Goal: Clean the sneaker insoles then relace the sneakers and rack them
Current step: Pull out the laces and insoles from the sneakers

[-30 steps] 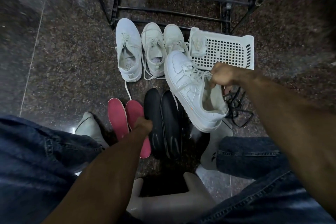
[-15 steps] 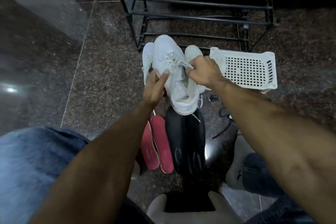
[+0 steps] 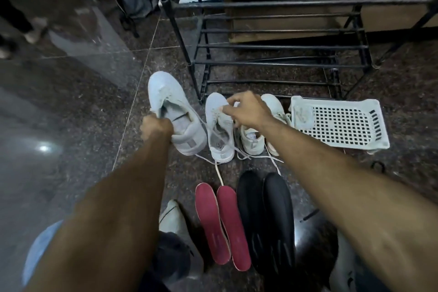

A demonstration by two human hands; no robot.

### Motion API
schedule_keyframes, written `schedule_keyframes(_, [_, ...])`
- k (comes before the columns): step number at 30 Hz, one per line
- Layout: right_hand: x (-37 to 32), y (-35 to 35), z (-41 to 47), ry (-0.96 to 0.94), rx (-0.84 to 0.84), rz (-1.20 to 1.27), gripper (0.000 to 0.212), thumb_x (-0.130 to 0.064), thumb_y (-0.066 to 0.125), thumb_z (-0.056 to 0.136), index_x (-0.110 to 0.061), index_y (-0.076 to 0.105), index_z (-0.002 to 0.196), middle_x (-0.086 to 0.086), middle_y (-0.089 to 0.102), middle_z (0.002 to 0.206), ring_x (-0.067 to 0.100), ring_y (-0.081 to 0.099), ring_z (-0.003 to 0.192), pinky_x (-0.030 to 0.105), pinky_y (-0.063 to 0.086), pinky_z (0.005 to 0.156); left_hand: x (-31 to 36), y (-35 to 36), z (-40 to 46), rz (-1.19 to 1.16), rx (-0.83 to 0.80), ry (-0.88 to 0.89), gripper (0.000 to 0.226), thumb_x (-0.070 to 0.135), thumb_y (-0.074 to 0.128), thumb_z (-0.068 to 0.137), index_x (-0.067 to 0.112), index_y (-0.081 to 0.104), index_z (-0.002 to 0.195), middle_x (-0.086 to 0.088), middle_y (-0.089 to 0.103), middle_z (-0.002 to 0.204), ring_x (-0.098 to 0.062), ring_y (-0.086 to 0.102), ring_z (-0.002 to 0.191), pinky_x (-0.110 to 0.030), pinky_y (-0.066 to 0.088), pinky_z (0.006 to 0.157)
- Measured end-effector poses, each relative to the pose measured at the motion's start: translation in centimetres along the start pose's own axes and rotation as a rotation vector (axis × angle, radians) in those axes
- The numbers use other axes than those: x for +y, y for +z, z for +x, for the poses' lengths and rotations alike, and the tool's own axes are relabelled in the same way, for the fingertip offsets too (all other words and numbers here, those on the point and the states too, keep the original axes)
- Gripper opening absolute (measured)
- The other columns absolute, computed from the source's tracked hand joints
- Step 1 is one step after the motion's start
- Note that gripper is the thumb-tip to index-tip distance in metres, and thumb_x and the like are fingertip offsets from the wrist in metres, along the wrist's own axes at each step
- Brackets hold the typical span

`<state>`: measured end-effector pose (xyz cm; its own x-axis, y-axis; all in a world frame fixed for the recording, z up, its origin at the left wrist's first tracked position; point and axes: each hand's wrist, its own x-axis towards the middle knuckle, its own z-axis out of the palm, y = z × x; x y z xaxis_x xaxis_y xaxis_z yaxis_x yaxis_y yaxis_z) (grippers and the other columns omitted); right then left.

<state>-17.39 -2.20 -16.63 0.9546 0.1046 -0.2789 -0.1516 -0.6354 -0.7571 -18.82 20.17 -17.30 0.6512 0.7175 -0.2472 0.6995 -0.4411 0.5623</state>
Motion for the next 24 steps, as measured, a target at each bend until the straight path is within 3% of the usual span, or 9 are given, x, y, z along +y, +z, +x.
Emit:
schedule_keyframes(3, [3.6, 0.1, 0.4, 0.138, -0.029, 0.076, 0.025, -0.046, 0.066, 0.076, -0.023, 0.068, 0.088, 0.006, 0.073, 0.069, 0.027, 0.071, 0.061, 0.045, 0.061, 0.064, -1.1, -0.7, 3.7, -0.035, 0.020, -0.105, 0.037, 0.014, 0.057, 0.089, 0.000, 0.057, 0.123, -0.022, 0.058, 0.128, -0.038, 0.055, 0.118, -0.042, 0.048, 0.096])
schedule_keyframes(6, [6.4, 0.8, 0.4, 0.204, -0.081, 0.090, 0.011, -0.030, 0.065, 0.082, -0.021, 0.068, 0.076, 0.010, 0.073, 0.075, 0.024, 0.071, 0.059, 0.038, 0.058, 0.058, -2.2, -0.1, 5.8, -0.036, -0.017, -0.142, 0.039, 0.017, 0.060, 0.085, 0.003, 0.056, 0.121, -0.022, 0.058, 0.125, -0.040, 0.058, 0.113, -0.048, 0.052, 0.091])
schedule_keyframes(13, [10.1, 3.2, 1.3, 0.292, -0.228, 0.074, 0.011, -0.023, 0.064, 0.088, -0.015, 0.068, 0.082, 0.011, 0.071, 0.081, 0.019, 0.065, 0.060, 0.032, 0.052, 0.053, -3.4, 5.6, 6.1, 0.058, -0.120, -0.180, 0.045, 0.018, 0.074, 0.081, 0.000, 0.058, 0.119, -0.015, 0.062, 0.122, -0.033, 0.059, 0.114, -0.039, 0.050, 0.091])
schedule_keyframes(18, [11.1, 3.7, 1.8, 0.313, -0.253, 0.001, 0.016, -0.029, 0.063, 0.086, -0.014, 0.070, 0.084, 0.012, 0.073, 0.083, 0.022, 0.068, 0.068, 0.042, 0.059, 0.065, -4.7, 8.7, 6.9, 0.047, -0.095, -0.157, 0.041, 0.025, 0.064, 0.090, 0.002, 0.058, 0.123, -0.019, 0.061, 0.124, -0.036, 0.058, 0.115, -0.040, 0.048, 0.091])
schedule_keyframes(21, [11.5, 4.0, 1.8, 0.318, -0.276, -0.023, 0.015, -0.029, 0.062, 0.086, -0.017, 0.069, 0.084, 0.007, 0.072, 0.084, 0.024, 0.071, 0.075, 0.041, 0.059, 0.065, -4.8, 9.8, 7.4, 0.144, -0.305, -0.044, 0.053, 0.015, 0.060, 0.091, 0.011, 0.045, 0.142, -0.016, 0.051, 0.139, -0.036, 0.050, 0.126, -0.041, 0.043, 0.102])
schedule_keyframes(24, [11.6, 4.7, 1.7, 0.305, -0.338, -0.003, 0.010, -0.025, 0.062, 0.089, -0.019, 0.068, 0.083, 0.007, 0.071, 0.083, 0.022, 0.069, 0.071, 0.033, 0.054, 0.056, -5.7, 11.7, 7.6, 0.310, -0.520, -0.015, 0.070, 0.012, 0.064, 0.085, 0.013, 0.032, 0.147, -0.016, 0.042, 0.144, -0.039, 0.046, 0.128, -0.048, 0.041, 0.104])
